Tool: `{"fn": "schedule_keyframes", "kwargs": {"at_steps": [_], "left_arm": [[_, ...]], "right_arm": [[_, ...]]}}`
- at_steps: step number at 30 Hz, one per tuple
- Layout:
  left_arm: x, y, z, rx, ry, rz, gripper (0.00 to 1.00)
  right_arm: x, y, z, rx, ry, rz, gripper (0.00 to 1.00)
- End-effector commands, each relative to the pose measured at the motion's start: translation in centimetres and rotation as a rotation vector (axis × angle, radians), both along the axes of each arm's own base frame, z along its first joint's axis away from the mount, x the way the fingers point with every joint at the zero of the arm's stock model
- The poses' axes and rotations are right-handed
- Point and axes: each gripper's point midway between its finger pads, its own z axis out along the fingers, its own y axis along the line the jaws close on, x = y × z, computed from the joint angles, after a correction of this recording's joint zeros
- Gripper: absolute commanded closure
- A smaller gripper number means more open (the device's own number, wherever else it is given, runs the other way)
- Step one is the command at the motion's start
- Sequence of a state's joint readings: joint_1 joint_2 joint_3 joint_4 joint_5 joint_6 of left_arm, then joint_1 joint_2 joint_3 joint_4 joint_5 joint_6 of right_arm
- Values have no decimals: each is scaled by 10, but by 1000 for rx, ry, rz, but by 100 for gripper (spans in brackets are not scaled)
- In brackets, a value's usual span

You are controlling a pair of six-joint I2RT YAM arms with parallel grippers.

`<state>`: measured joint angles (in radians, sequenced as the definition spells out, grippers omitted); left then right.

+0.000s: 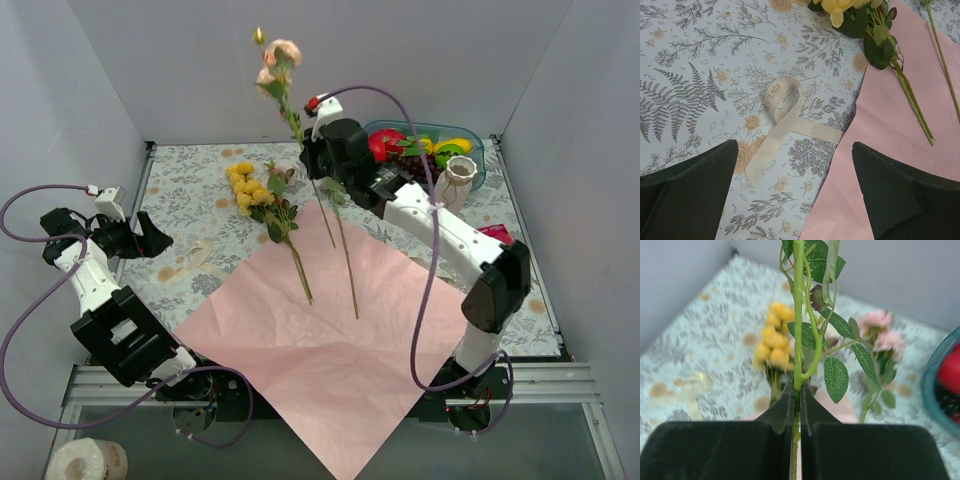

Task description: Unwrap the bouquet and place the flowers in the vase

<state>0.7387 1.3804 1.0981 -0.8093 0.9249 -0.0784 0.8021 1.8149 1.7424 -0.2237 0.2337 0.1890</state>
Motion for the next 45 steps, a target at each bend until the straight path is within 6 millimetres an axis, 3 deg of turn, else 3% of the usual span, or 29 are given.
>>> {"fn": "schedule_keyframes", "kwargs": {"at_steps": [1, 2, 3, 4, 7, 13, 14, 16, 26, 34, 45], "left_arm": [[3, -1, 16, 3, -40, -14, 2], [3, -1, 16, 0, -36, -14, 2], [3, -2, 17, -2, -38, -15, 2], [3, -2, 18, -1, -41, -16, 2], [3, -3, 20, -6, -46, -15, 2], [4, -4, 21, -22, -42, -15, 2], [4, -4, 21, -20, -41, -16, 2], [3, -4, 20, -20, -38, -17, 2], [3, -3, 18, -15, -32, -21, 2], [3, -3, 17, -20, -29, -25, 2], [11, -1, 25, -51, -34, -53, 2]], "right_arm": [[9, -53, 125, 99, -280, -88, 99], [7, -71, 148, 116, -335, -116, 99], [8, -84, 158, 121, -373, -132, 99], [18, -110, 164, 111, -410, -202, 99], [23, -162, 181, 116, -500, -258, 99], [12, -229, 217, 83, -670, -373, 99], [1, -241, 235, 117, -732, -394, 99], [2, -258, 238, 117, -742, -418, 99], [0, -307, 258, 87, -840, -534, 99], [12, -330, 244, 93, -912, -573, 99], [32, -344, 222, 92, -895, -590, 99]]}}
